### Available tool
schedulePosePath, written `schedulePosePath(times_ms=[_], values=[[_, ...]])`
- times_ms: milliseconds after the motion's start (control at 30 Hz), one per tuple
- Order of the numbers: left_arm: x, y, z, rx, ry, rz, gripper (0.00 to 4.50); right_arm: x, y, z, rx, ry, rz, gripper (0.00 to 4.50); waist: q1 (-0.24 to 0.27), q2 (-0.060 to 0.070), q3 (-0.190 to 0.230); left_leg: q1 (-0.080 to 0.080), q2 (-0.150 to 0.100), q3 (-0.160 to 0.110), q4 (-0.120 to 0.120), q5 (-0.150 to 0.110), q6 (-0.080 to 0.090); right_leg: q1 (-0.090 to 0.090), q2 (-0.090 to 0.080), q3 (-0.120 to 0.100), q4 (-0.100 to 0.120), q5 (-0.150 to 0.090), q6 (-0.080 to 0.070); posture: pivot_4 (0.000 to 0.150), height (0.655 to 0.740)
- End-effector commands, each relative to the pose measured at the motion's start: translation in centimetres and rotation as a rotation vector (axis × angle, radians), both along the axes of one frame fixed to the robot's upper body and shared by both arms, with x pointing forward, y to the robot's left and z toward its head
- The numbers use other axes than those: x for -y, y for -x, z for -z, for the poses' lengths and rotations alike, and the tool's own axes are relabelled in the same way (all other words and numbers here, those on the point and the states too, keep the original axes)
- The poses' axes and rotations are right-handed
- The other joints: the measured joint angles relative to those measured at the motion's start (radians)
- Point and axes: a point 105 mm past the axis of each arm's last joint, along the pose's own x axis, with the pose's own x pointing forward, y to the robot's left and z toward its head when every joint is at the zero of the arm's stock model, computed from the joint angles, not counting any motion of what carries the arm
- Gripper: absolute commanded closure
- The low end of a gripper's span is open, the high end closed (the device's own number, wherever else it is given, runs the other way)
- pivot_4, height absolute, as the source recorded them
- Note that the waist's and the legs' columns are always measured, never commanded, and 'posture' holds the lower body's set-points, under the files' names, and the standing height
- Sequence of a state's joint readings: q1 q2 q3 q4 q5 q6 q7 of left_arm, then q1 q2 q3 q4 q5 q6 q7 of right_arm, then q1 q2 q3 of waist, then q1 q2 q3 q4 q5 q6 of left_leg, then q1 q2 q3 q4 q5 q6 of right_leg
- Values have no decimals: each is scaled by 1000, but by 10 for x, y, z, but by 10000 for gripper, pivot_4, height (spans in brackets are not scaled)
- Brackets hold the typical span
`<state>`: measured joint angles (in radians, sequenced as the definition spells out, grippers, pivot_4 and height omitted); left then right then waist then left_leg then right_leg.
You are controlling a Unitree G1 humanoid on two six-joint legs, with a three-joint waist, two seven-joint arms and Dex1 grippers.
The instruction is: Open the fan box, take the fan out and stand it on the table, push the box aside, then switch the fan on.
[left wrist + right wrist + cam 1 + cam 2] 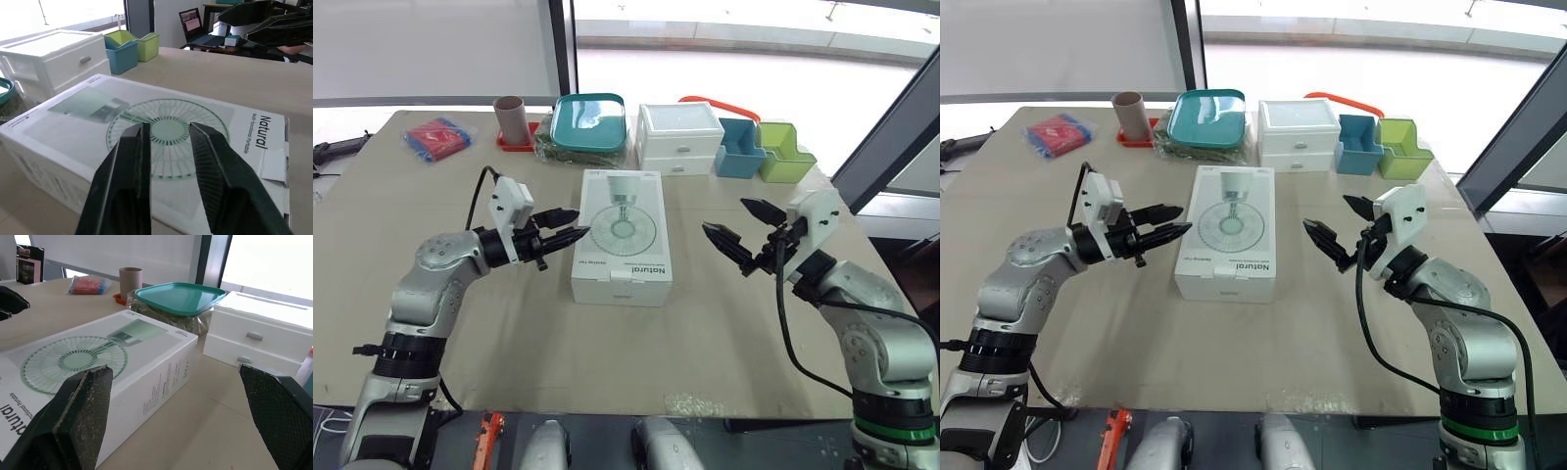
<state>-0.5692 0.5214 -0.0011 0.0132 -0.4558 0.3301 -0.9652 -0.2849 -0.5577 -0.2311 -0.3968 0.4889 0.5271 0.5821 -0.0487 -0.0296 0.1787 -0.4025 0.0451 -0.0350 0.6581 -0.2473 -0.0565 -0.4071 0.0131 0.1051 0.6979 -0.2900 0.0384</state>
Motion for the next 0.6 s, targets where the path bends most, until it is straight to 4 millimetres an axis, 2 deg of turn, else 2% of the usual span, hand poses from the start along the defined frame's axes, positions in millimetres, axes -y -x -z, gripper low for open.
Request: schedulePosePath(times_ms=[33, 67, 100, 233, 367, 500, 600], values=[[4, -9, 2, 26, -24, 0, 39735, -22, 19, -10, 49, 89, -90, 0, 1, 0, 0, 0, 0, 0, 0, 0, 0, 0, 0, 0, 0, 0, 0, 1500, 7400], [5, -12, 6, 20, -32, -6, 43755, -29, 25, -9, 52, 140, -117, 0, 2, 0, 0, 0, 0, 0, 0, 0, 0, 0, 0, 0, 0, 0, 0, 1500, 7400], [7, -14, 9, 18, -43, -5, 44453, -35, 29, -7, 52, 180, -137, 0, 2, 0, 0, 0, 0, 0, 0, 0, 0, 0, 0, 0, 0, 0, 0, 1500, 7400], [11, -19, 24, 6, -116, -12, 44453, -52, 34, -12, 103, 330, -172, 0, 2, 0, 0, -1, -1, 0, 0, 0, 0, 0, -1, 0, 0, 0, 1, 1500, 7400], [14, -20, 31, 5, -125, -11, 44453, -68, 41, -9, 153, 489, -237, 0, 2, 0, 0, -1, -1, 0, 1, 0, 0, 0, 0, 0, 0, 0, 1, 1500, 7400], [17, -19, 34, 7, -127, -6, 44453, -86, 47, -2, 164, 528, -317, 0, 3, 0, 0, -1, -1, -1, 1, 0, 0, 0, 0, 0, 0, -1, 1, 1500, 7400], [17, -18, 34, 8, -125, -5, 44453, -92, 49, 5, 176, 584, -350, 0, 2, 0, 0, -1, -1, -1, 2, 0, 0, 0, 0, 0, 0, 0, 1, 1500, 7400]])
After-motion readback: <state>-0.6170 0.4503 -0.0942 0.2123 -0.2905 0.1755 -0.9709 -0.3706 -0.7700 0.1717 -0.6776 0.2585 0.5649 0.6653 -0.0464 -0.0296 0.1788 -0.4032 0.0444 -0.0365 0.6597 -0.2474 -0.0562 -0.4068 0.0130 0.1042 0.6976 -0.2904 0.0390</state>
